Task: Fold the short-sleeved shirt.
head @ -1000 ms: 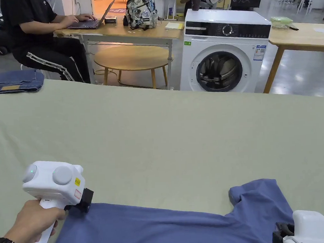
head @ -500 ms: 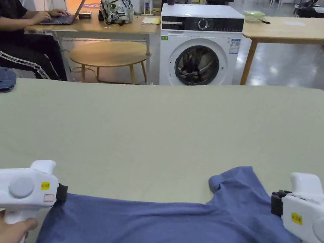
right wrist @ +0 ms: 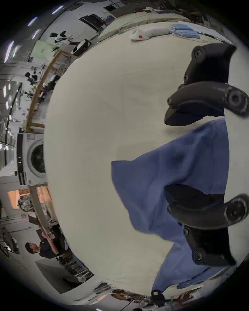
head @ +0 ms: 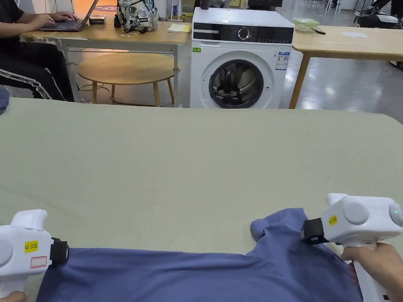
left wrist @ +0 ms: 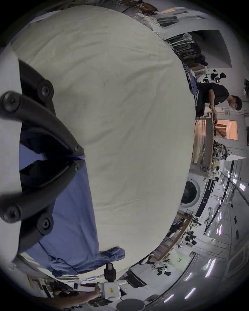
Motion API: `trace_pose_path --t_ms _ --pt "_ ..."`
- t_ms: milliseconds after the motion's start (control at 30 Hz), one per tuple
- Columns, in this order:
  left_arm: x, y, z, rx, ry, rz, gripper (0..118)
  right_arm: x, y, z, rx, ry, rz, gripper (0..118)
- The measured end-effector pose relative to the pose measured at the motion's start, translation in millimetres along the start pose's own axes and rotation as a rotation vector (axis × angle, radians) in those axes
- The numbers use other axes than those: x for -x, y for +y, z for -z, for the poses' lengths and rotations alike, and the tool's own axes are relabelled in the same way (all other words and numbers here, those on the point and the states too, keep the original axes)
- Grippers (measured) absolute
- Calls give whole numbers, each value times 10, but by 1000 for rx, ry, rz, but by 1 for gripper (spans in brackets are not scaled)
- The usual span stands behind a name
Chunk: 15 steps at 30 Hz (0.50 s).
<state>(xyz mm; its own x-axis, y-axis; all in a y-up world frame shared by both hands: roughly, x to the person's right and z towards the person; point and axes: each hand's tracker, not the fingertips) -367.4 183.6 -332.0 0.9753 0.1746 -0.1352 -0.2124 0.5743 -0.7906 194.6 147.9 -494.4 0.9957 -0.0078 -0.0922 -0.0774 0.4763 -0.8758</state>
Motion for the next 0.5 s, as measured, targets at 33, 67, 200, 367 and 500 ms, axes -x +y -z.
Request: trace_pose_path --t_ms 33,67,200,367,500 --pt "0 -1 6 1 0 -2 0 5 0 69 21 -14 -13 75" --pt "-1 -8 9 1 1 -3 0 5 -6 144 41 -9 -22 75" --pt "-9 -24 14 6 5 -1 0 36 -61 199 49 -5 -22 68" --pt "-9 -24 27 2 12 -3 0 60 -40 170 34 -25 -100 0" --pt "-25 -48 -38 -8 12 0 0 44 -106 17 14 -1 -82 0"
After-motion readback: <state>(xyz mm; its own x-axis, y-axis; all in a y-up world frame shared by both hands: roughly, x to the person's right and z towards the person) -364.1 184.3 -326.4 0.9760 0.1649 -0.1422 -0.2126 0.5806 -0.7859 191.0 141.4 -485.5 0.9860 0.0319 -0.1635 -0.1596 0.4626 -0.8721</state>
